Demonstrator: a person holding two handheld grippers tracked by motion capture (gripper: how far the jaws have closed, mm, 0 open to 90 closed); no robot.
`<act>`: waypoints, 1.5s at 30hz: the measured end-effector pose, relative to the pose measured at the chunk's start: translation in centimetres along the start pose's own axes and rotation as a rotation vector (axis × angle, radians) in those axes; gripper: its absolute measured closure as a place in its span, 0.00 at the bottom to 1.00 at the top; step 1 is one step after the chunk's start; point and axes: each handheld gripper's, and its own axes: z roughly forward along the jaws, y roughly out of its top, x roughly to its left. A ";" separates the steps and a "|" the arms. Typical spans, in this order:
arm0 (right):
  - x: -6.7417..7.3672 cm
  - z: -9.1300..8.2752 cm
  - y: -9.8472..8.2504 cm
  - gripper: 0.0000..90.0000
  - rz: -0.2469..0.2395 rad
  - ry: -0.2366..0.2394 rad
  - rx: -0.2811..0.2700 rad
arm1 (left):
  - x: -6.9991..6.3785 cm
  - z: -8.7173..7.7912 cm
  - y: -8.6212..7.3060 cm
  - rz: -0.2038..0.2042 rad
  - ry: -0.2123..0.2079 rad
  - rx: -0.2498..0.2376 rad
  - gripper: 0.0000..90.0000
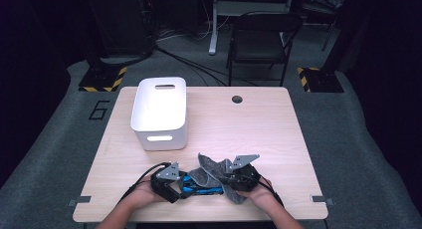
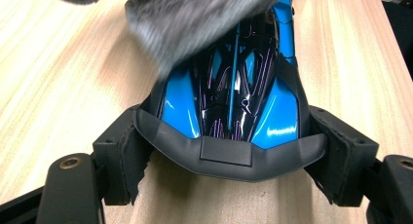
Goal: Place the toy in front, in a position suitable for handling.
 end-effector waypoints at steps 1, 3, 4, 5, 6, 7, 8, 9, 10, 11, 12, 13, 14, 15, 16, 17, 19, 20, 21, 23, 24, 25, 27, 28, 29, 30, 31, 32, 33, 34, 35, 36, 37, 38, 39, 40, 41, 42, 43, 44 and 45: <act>0.0 0.0 0.0 0.88 0.000 0.000 0.000 | 0.0 0.0 0.0 0.000 0.000 0.000 0.27; 0.6 0.3 0.5 0.87 -0.010 0.036 -0.034 | 0.0 0.0 0.0 0.000 0.000 0.001 0.27; 1.4 0.9 1.1 0.87 -0.014 0.080 -0.048 | 0.0 0.0 0.0 0.000 -0.001 0.001 0.27; 1.8 1.3 1.3 0.87 -0.028 0.093 -0.049 | 0.0 0.0 0.0 0.000 -0.001 0.001 0.27; 2.2 1.7 1.5 0.87 -0.038 0.103 -0.044 | 0.0 0.0 0.0 -0.002 -0.002 0.002 0.27; 2.2 1.7 1.5 0.87 -0.038 0.103 -0.044 | 0.0 0.0 0.0 -0.002 -0.002 0.002 0.27; 2.5 2.2 1.6 0.87 -0.067 0.106 -0.024 | 0.0 0.0 0.0 -0.002 -0.001 0.002 0.27; 2.3 2.2 1.5 0.88 -0.072 0.108 -0.027 | 0.0 0.0 0.0 -0.002 -0.001 0.001 0.27; 2.1 2.0 1.3 0.88 -0.077 0.111 -0.023 | 0.0 0.0 0.0 -0.002 -0.001 0.002 0.27; 1.8 1.8 1.1 0.88 -0.079 0.098 -0.017 | 0.0 0.0 0.0 -0.002 -0.001 0.002 0.27; 1.6 1.6 0.8 0.88 -0.081 0.085 -0.008 | 0.0 0.0 0.0 -0.001 -0.001 0.002 0.27; 1.2 1.3 0.4 0.88 -0.078 0.083 0.001 | 0.0 0.0 0.0 -0.001 -0.001 0.002 0.27; 0.8 1.1 0.2 0.88 -0.072 0.077 0.007 | -0.1 0.0 0.0 -0.001 0.002 0.000 0.27; 0.8 1.1 0.2 0.88 -0.072 0.077 0.007 | -0.1 0.0 0.0 -0.001 0.002 0.000 0.27; 0.3 0.5 -0.3 0.88 -0.074 0.035 0.032 | 0.0 0.0 0.0 -0.001 -0.001 0.000 0.27; 0.0 0.2 -0.6 0.88 -0.080 0.020 0.052 | 0.0 0.0 0.0 -0.001 -0.001 0.000 0.27; -0.7 -0.2 -0.9 0.88 -0.053 -0.006 0.057 | 0.0 0.0 0.0 -0.001 -0.002 0.000 0.27; -0.9 -0.3 -0.9 0.88 -0.045 -0.011 0.052 | 0.0 0.0 0.0 0.000 -0.001 0.000 0.27; -0.9 -0.3 -0.9 0.88 -0.045 -0.011 0.052 | 0.0 0.0 0.0 0.000 -0.001 0.000 0.27; -0.8 -0.4 -0.6 0.88 -0.003 0.014 0.001 | 0.0 0.0 0.0 -0.002 -0.003 0.000 0.27; -0.2 0.1 0.3 0.88 -0.004 0.043 -0.036 | 0.0 0.0 0.0 -0.002 -0.003 0.000 0.27; -0.2 0.1 0.3 0.88 -0.004 0.043 -0.036 | 0.0 0.0 0.0 -0.002 -0.003 0.000 0.27; 0.6 1.1 1.4 0.88 -0.017 0.070 -0.043 | 0.0 0.0 0.0 -0.003 -0.002 0.002 0.27; 1.4 2.2 2.5 0.87 -0.037 0.082 -0.037 | 0.0 0.0 0.0 -0.002 -0.003 0.000 0.27; 1.4 2.2 2.5 0.87 -0.037 0.082 -0.037 | 0.0 0.0 0.0 -0.002 -0.003 0.000 0.27; 1.8 3.0 3.4 0.87 -0.061 0.069 -0.039 | 0.0 0.0 0.0 0.000 0.000 0.001 0.27; 1.8 3.0 3.4 0.87 -0.061 0.069 -0.039 | 0.0 0.0 0.0 0.000 0.000 0.001 0.27; 1.7 3.4 3.8 0.87 -0.070 0.060 -0.048 | 0.0 0.0 0.0 0.000 -0.001 0.001 0.27; 1.5 3.9 4.0 0.87 -0.079 0.049 -0.041 | 0.0 0.0 0.0 0.000 -0.001 0.001 0.27; 1.3 4.0 4.0 0.87 -0.071 0.053 -0.039 | 0.0 0.0 0.0 0.001 0.000 0.001 0.27; 1.0 3.9 3.8 0.87 -0.073 0.059 -0.042 | 0.0 0.0 0.0 0.000 0.001 0.001 0.27; 1.0 3.8 3.6 0.88 -0.056 0.048 -0.037 | 0.0 0.0 0.0 -0.001 0.002 0.000 0.27; 1.0 3.8 3.6 0.88 -0.056 0.048 -0.037 | 0.0 0.0 0.0 -0.001 0.002 0.000 0.27; 0.6 3.3 3.0 0.88 -0.057 0.039 -0.030 | -0.1 0.0 0.0 0.001 0.008 0.002 0.27; 0.6 3.3 3.0 0.88 -0.057 0.039 -0.030 | -0.1 0.0 0.0 0.001 0.008 0.002 0.27; 0.2 2.6 2.2 0.88 -0.059 0.037 -0.023 | 0.0 0.0 0.0 0.001 0.004 0.000 0.27; 0.2 2.2 1.7 0.88 -0.046 0.033 -0.019 | 0.0 0.0 0.0 0.002 0.005 0.000 0.27; 0.1 1.9 1.2 0.88 -0.049 0.026 -0.014 | 0.0 0.0 0.0 0.002 0.004 0.001 0.27; 0.1 1.5 0.7 0.88 -0.041 0.014 -0.007 | 0.0 0.0 0.0 0.002 0.004 0.001 0.27; 0.0 1.1 0.2 0.88 -0.026 0.006 -0.003 | 0.0 0.0 0.0 0.002 0.008 -0.002 0.27; -0.2 0.8 -0.2 0.88 -0.034 0.005 0.002 | 0.0 0.0 0.0 -0.001 0.005 -0.003 0.27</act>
